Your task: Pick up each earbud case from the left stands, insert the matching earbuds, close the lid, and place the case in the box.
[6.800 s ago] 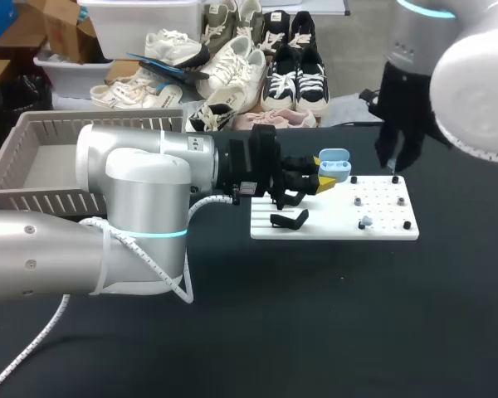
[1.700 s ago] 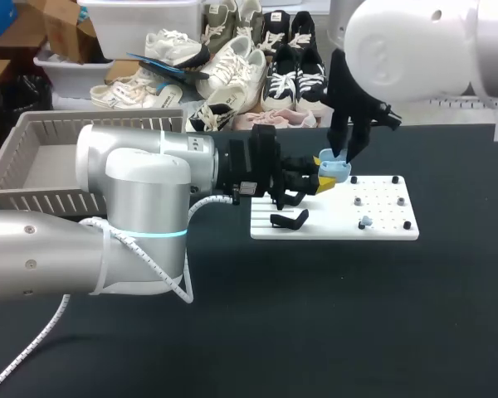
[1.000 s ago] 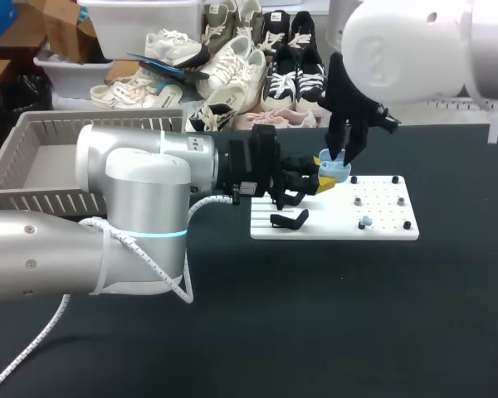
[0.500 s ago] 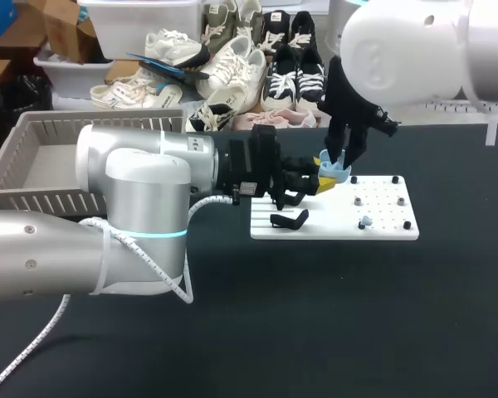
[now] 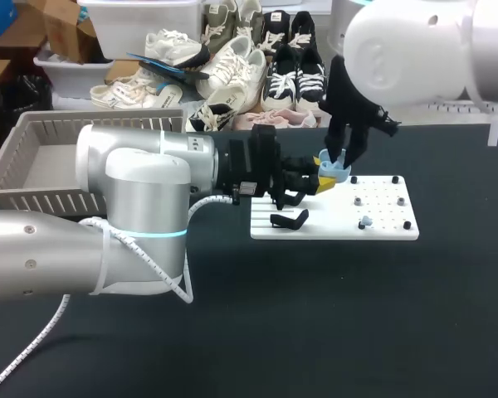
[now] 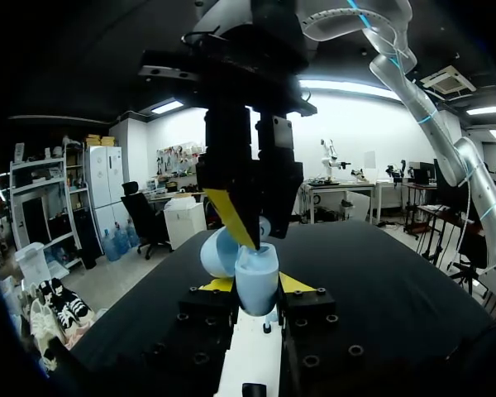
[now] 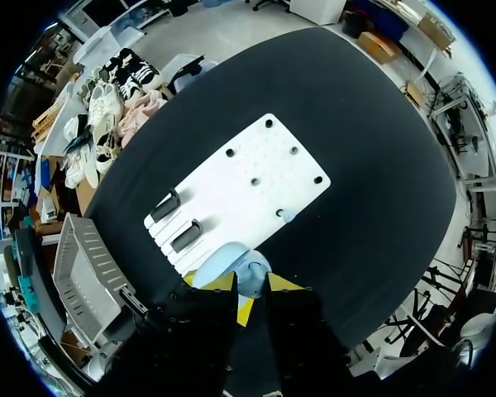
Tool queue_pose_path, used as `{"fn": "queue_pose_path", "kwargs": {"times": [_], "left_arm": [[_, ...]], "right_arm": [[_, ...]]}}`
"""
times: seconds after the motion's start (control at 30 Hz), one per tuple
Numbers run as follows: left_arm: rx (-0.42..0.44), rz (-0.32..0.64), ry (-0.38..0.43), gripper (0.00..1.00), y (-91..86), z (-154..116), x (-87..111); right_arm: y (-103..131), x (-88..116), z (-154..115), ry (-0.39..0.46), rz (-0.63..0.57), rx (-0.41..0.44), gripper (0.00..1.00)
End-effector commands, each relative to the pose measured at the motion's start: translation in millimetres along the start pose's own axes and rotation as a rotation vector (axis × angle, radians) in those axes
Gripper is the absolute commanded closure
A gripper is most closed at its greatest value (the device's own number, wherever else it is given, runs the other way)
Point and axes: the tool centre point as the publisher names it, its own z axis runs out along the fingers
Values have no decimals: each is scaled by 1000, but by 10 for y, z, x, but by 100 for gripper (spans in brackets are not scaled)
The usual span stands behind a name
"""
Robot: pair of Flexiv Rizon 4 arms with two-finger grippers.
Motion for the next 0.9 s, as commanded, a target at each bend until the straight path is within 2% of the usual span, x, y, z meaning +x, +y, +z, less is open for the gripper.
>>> {"fn": "queue_pose_path", "kwargs": {"times": [0.03,0.17,0.3,0.67,0.9], "left_arm": [[-4,1,-4,100,-2,3,8],[-4,1,-4,100,-2,3,8],[-4,1,-4,100,-2,3,8],[-4,1,-4,100,-2,3,8],[-4,1,-4,100,-2,3,8]], "right_arm": [[-46,30,0,-5,-1,-8,78],[-49,47,-3,-4,-4,-9,65],[-74,85,-42,-5,-6,-17,69],[-357,228,-238,-40,-32,-86,69],[-583,162,-201,-94,-38,-91,65]]}}
